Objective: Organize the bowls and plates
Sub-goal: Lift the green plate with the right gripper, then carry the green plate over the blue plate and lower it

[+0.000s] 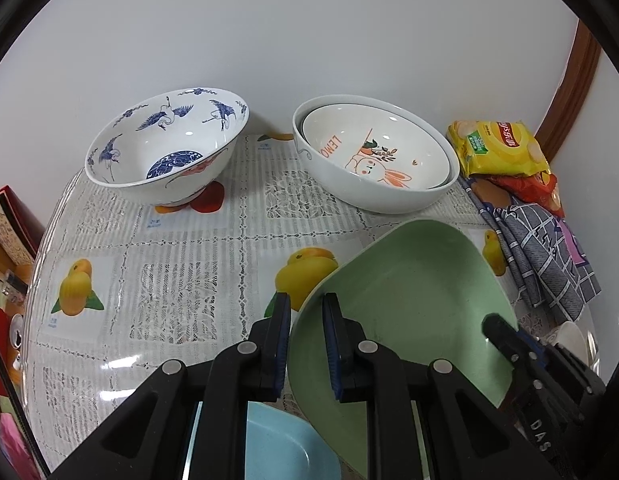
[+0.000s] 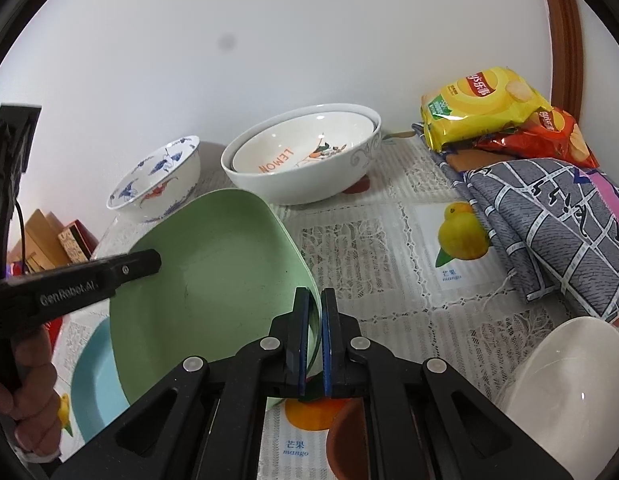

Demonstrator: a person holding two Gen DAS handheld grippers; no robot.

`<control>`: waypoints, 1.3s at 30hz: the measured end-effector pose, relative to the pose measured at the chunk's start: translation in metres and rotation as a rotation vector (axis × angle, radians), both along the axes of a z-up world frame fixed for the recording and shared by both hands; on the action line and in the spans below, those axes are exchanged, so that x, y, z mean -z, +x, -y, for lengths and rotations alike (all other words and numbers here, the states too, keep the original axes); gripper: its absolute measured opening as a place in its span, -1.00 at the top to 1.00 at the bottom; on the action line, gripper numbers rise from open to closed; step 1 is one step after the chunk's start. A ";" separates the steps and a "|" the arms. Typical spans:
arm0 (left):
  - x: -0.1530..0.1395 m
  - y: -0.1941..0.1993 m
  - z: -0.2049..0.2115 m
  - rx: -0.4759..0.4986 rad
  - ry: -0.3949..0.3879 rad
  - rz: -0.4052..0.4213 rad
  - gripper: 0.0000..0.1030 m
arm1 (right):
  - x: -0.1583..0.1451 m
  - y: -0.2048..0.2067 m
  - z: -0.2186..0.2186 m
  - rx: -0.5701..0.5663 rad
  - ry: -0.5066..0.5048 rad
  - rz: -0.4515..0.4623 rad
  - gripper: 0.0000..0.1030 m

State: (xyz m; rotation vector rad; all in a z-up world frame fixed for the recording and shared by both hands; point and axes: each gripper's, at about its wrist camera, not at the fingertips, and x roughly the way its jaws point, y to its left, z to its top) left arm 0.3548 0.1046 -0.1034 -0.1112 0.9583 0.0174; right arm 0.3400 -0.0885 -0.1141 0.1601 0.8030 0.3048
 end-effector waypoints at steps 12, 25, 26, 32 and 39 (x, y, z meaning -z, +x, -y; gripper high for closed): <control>-0.033 -0.041 0.010 0.014 -0.034 0.032 0.69 | -0.044 -0.038 0.012 0.044 -0.004 0.028 0.89; -0.059 -0.112 0.000 -0.040 -0.058 0.052 0.69 | -0.072 -0.100 0.007 -0.002 -0.008 0.023 0.89; -0.063 -0.117 0.000 -0.044 -0.056 0.057 0.69 | -0.074 -0.104 0.007 -0.003 -0.009 0.021 0.89; -0.080 -0.143 -0.002 -0.063 -0.048 0.082 0.69 | -0.085 -0.124 0.008 -0.020 0.010 0.026 0.89; -0.091 -0.159 -0.006 -0.081 -0.048 0.093 0.69 | -0.099 -0.140 0.005 -0.036 0.011 0.045 0.89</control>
